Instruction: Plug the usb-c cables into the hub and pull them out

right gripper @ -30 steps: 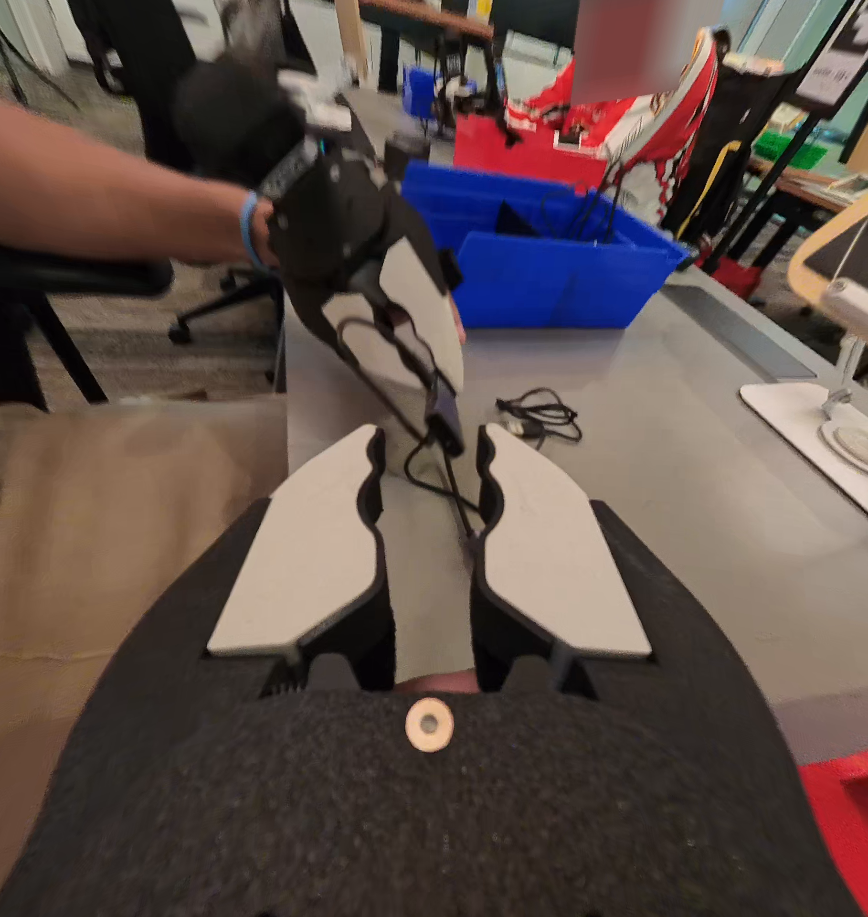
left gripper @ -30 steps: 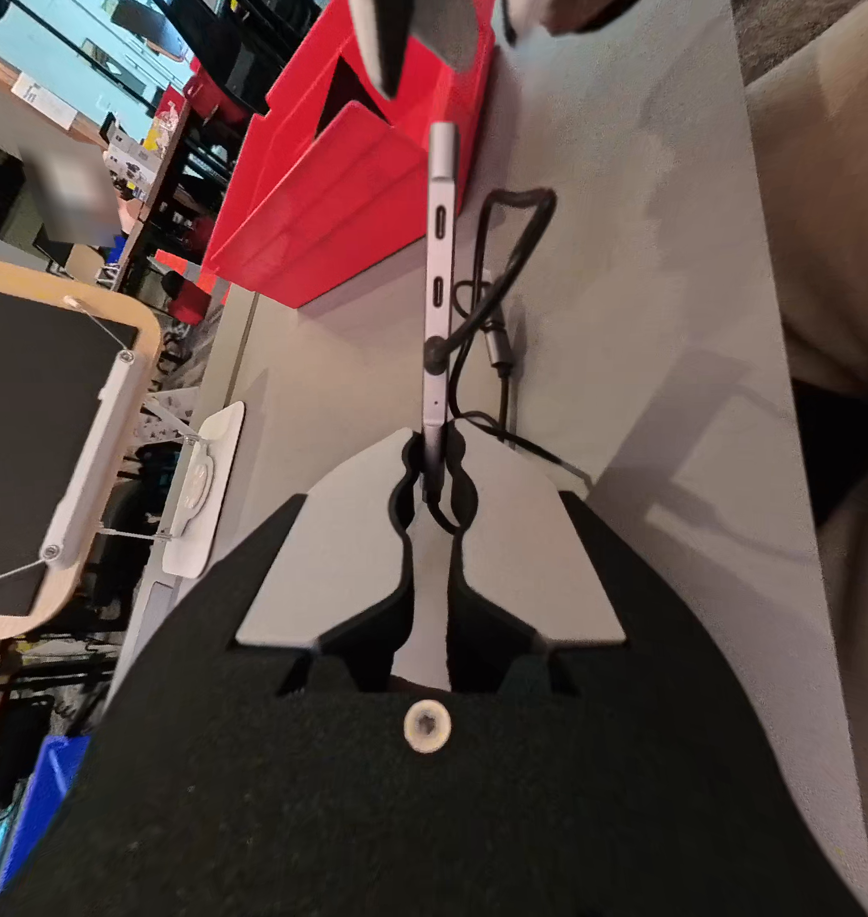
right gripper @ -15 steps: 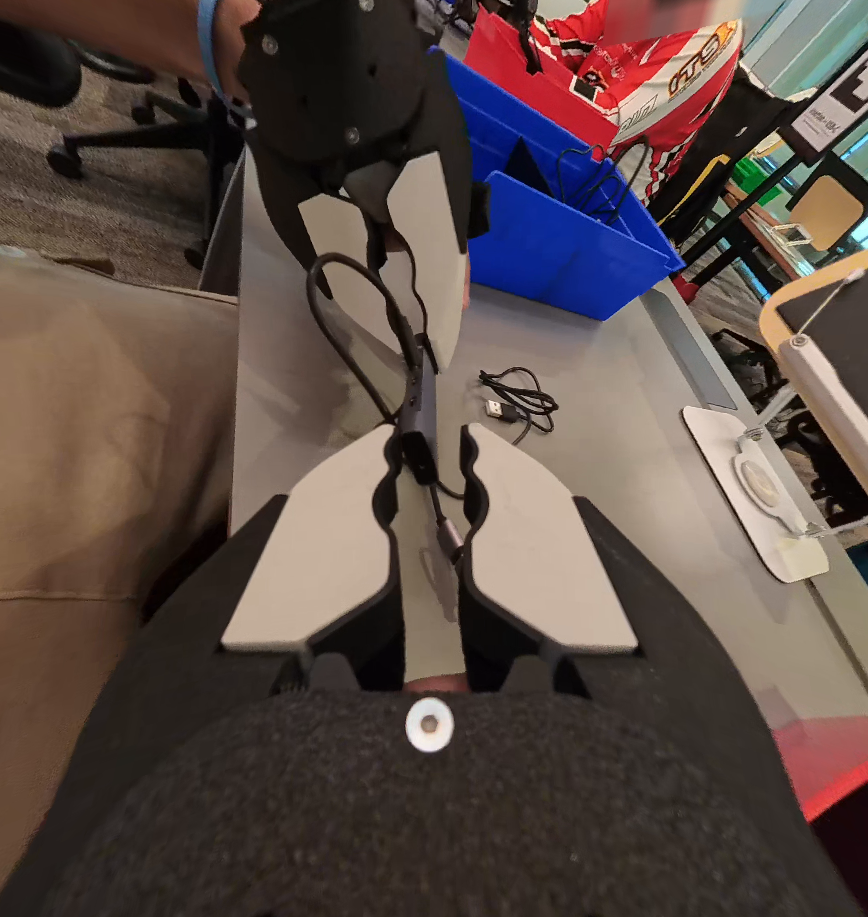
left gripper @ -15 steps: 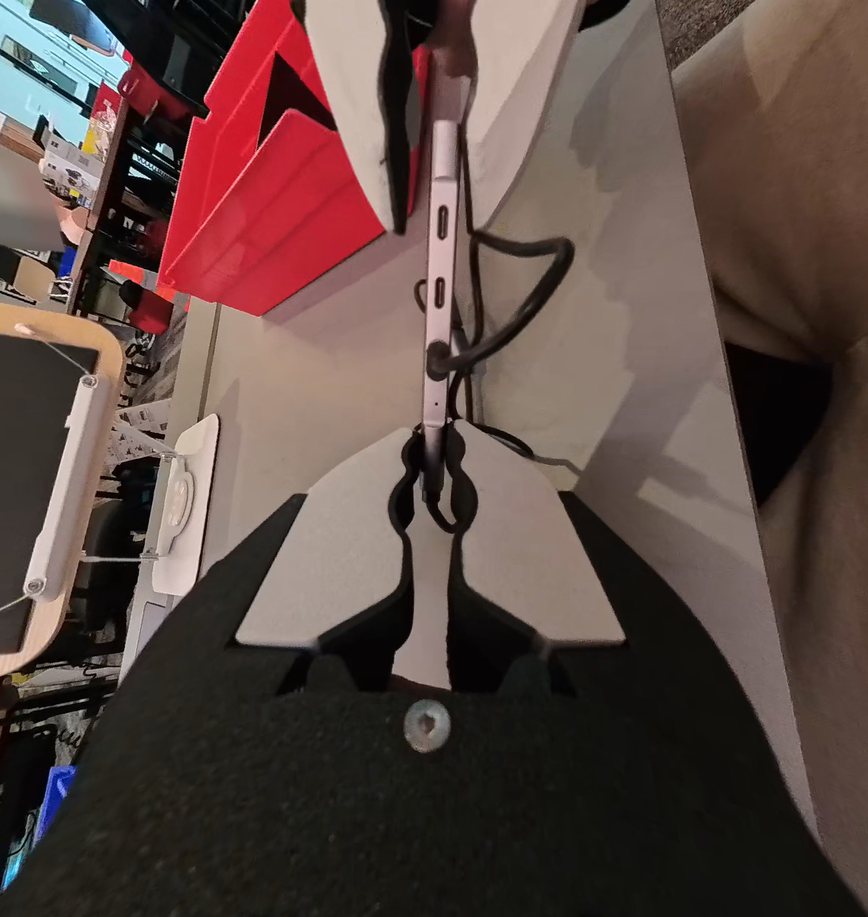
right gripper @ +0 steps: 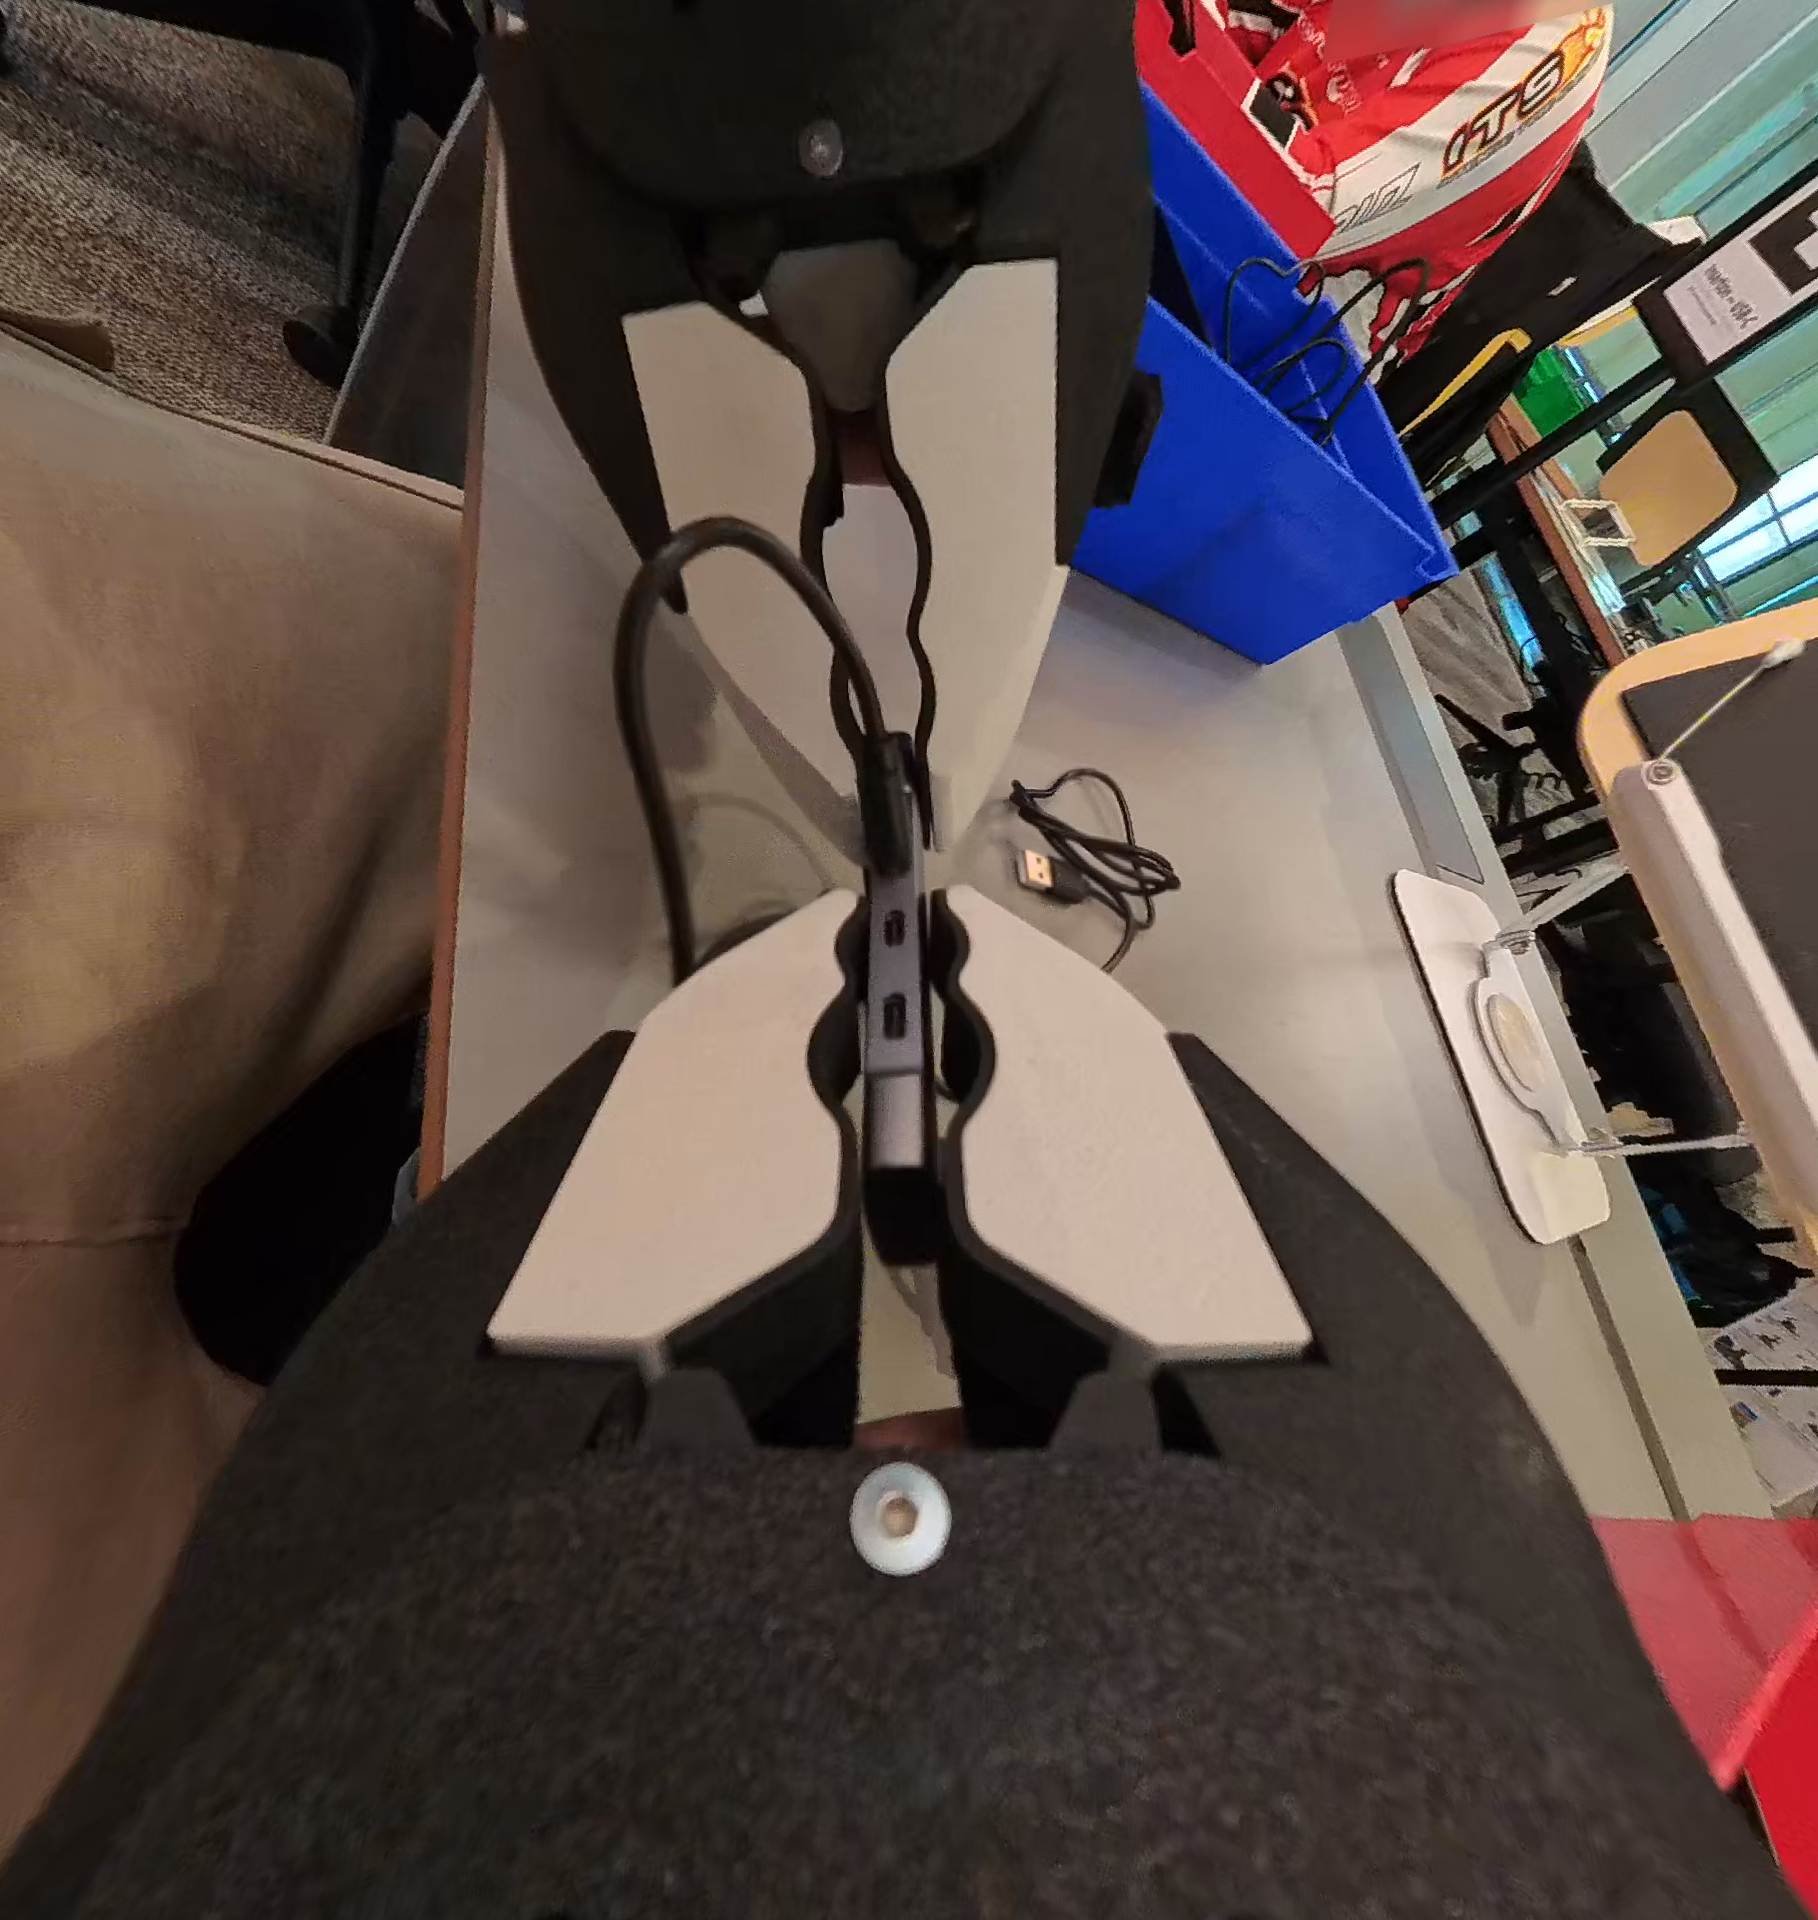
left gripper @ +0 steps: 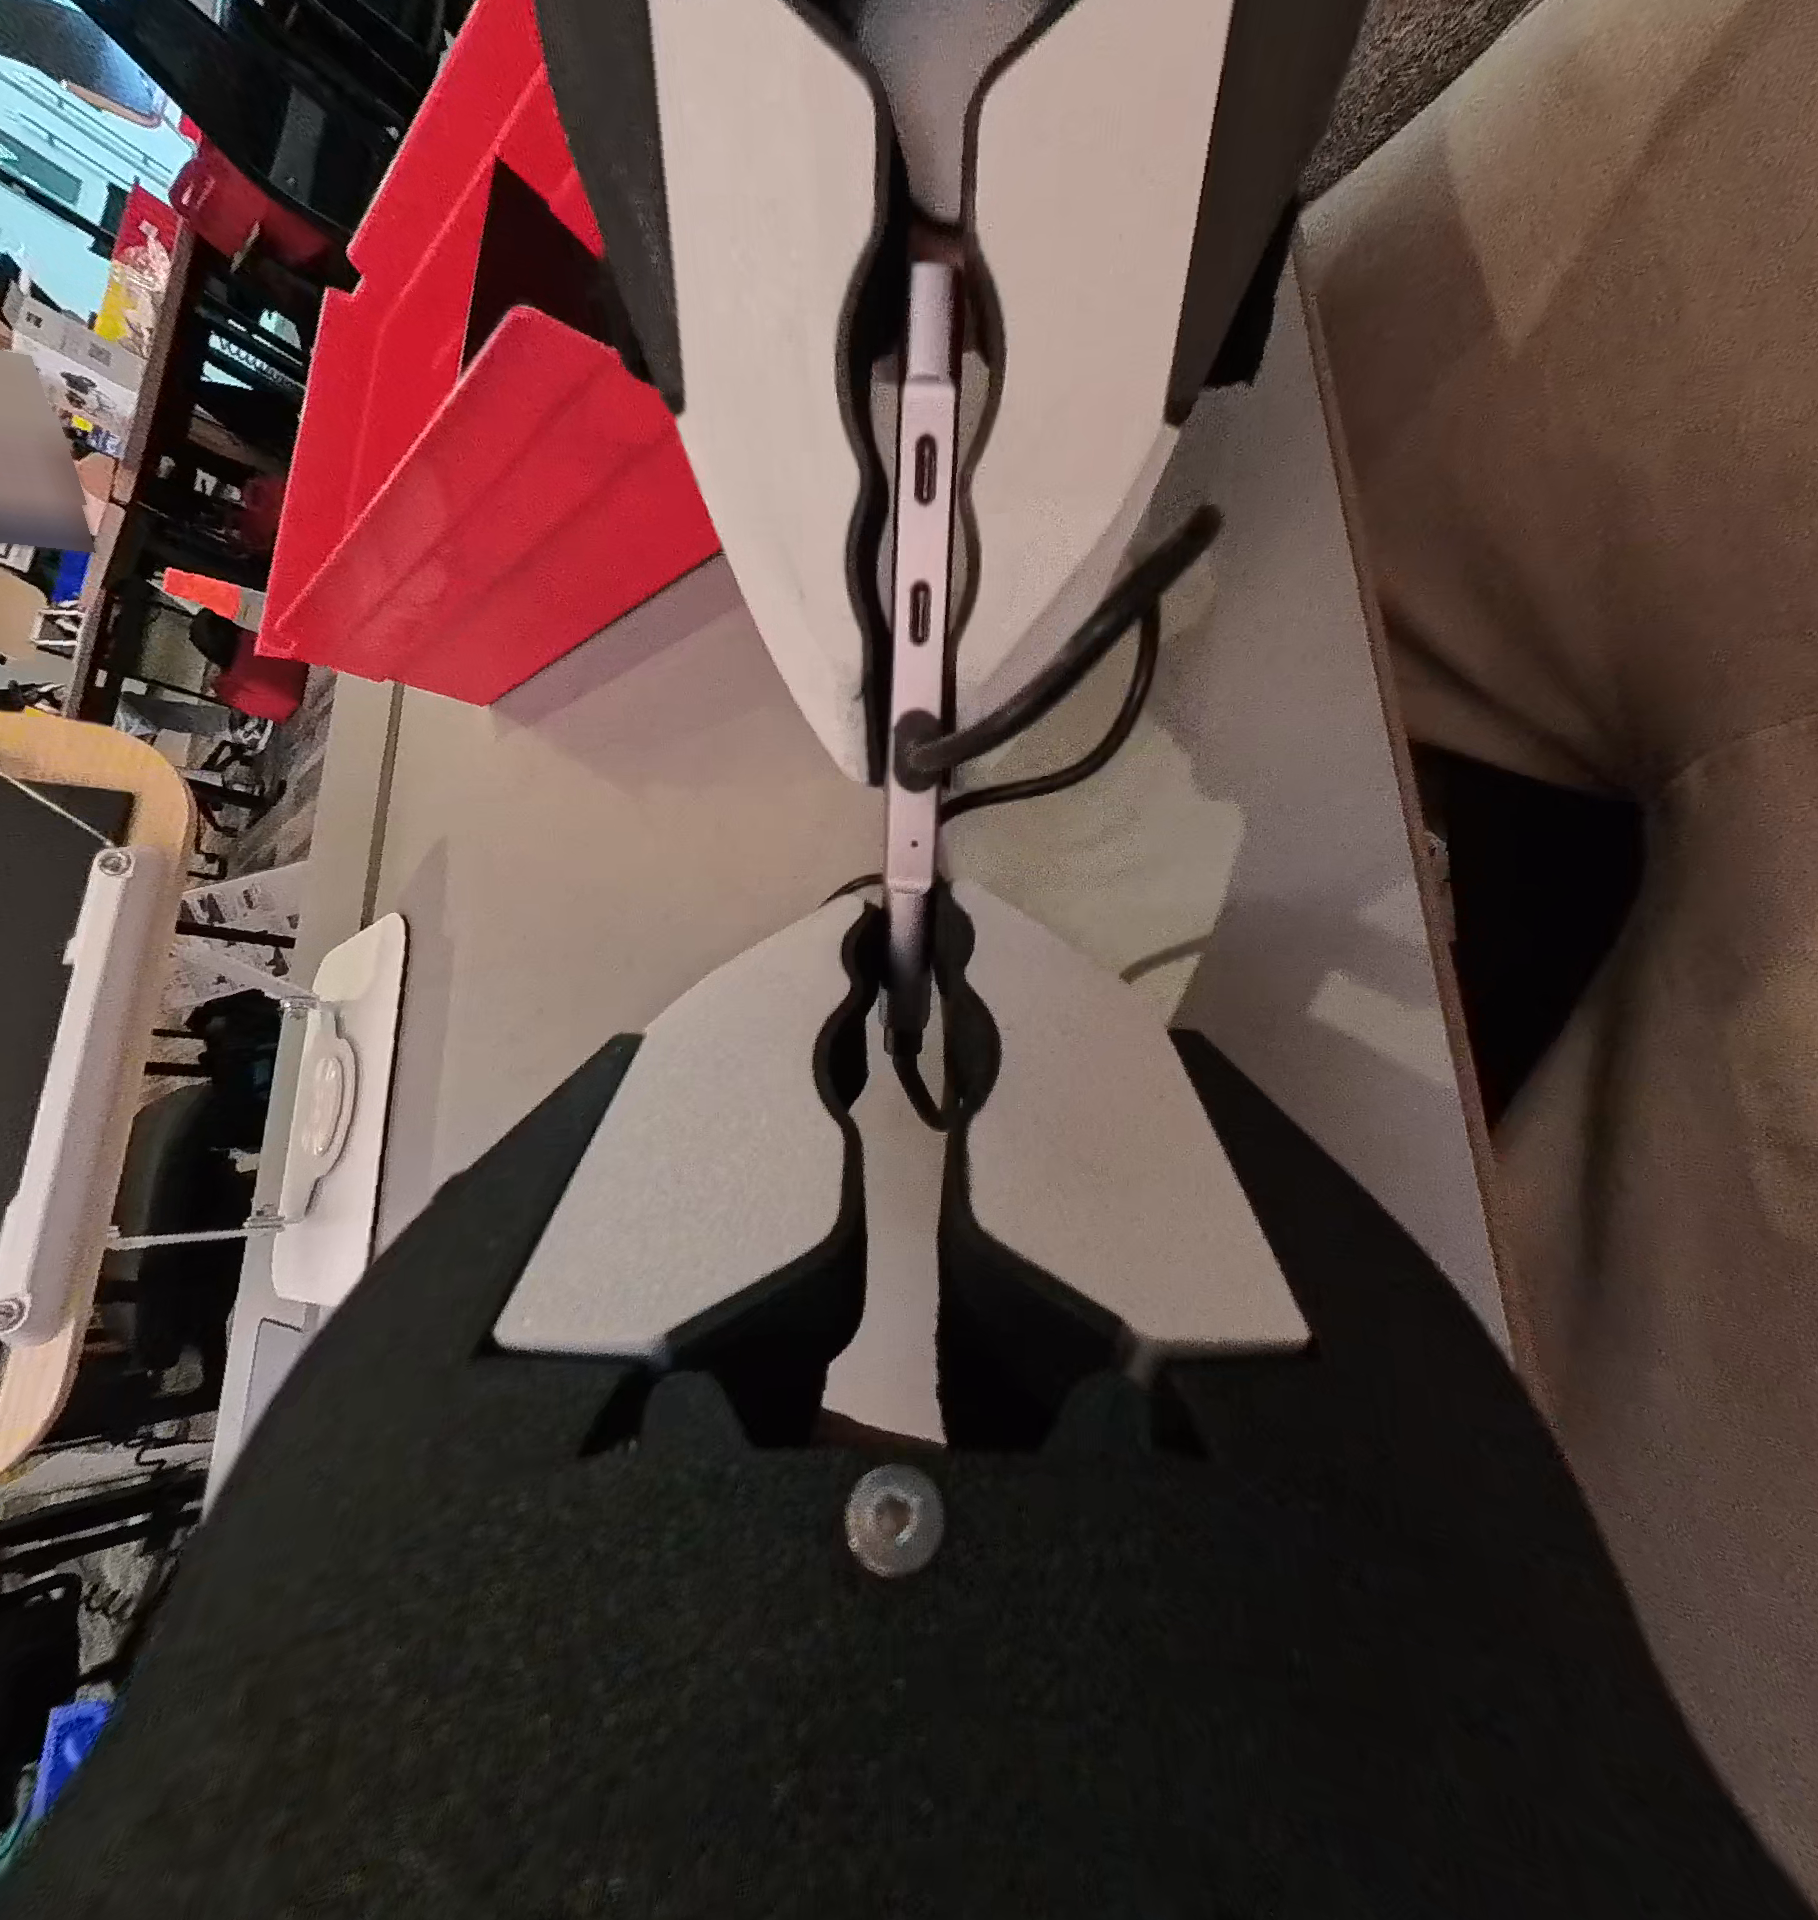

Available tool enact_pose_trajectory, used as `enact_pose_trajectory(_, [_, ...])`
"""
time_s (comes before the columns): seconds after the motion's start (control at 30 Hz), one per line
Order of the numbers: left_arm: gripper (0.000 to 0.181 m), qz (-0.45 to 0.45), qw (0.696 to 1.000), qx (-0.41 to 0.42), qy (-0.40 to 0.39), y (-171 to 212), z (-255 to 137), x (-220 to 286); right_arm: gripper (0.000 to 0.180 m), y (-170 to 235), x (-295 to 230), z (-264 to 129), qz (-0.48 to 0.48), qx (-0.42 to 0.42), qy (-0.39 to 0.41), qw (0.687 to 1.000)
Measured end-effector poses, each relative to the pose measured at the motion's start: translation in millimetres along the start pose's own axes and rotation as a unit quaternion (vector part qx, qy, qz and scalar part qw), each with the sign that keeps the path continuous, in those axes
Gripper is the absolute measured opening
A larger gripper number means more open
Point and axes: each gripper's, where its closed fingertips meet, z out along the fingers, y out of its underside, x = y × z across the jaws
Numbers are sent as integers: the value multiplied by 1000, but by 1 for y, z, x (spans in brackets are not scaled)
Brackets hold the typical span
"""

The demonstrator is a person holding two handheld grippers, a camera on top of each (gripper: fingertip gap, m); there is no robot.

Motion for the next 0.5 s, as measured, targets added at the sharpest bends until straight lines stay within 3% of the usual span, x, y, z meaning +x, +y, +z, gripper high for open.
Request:
enact_pose_trajectory(0.13, [9,-9,1000,-9,-9,4,4,-4,10,2,2,4,-6,-6,13,1000])
enact_pose_trajectory(0.3, [15,-138,988,-10,-63,14,0,-30,9,5,28,17,-52,-15,79,995])
enact_pose_trajectory(0.37, [24,-229,969,9,-94,18,-7,-45,10,8,47,23,-67,-8,110,992])
enact_pose_trajectory(0.5, [26,-433,895,60,-93,26,-9,-49,9,15,85,40,-84,22,188,978])
